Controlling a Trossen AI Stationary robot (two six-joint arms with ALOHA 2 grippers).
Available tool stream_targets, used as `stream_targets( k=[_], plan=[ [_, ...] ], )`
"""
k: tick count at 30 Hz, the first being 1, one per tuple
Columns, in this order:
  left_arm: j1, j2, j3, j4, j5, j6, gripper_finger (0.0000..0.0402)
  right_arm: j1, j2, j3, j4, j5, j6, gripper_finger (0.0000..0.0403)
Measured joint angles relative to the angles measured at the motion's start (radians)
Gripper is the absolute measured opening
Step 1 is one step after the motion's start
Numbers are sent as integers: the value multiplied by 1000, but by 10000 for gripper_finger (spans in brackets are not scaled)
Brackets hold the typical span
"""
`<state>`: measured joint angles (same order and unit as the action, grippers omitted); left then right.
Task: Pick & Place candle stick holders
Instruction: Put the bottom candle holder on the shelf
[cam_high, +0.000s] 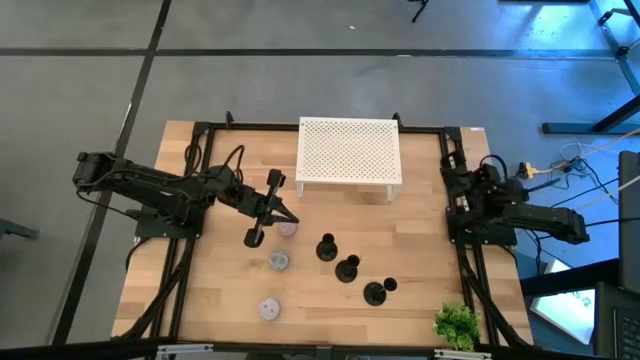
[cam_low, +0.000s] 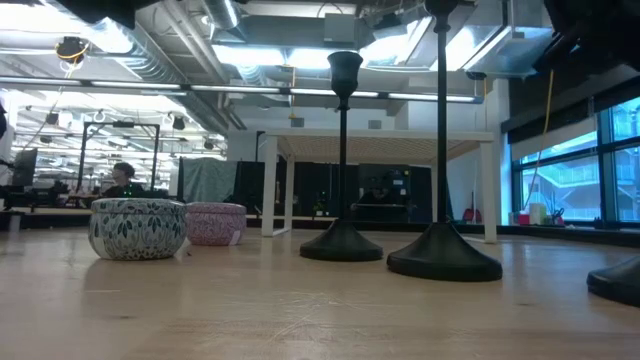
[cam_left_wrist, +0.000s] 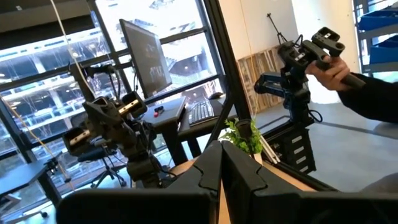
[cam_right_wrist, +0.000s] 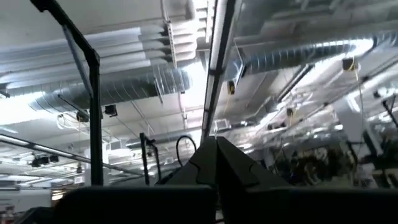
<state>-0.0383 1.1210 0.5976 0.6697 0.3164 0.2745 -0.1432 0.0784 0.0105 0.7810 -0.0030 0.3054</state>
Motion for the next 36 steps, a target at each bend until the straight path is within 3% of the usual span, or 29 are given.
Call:
stream_targets(
  k=[7, 12, 17, 20, 23, 30, 36],
  plan=[
    [0, 0, 0, 0, 0, 6, 4, 0, 37, 21, -76, -117, -50, 16],
    [0, 0, 0, 0, 0, 8, 4, 17, 119, 75, -204, -139, -58, 81],
    [0, 0, 0, 0, 0, 8, 4, 53, 224, 116, -218, -141, -81, 147],
    [0, 0, 0, -11, 0, 8, 4, 74, 278, 146, -254, -206, -17, 170],
    [0, 0, 0, -18, 0, 3, 4, 91, 322, 195, -323, -266, 75, 178],
    [0, 0, 0, -25, 0, -2, 4, 154, 432, 250, -417, -390, 24, 180],
    [0, 0, 0, -24, 0, -3, 4, 219, 481, 262, -542, -399, 47, 180]
  ],
)
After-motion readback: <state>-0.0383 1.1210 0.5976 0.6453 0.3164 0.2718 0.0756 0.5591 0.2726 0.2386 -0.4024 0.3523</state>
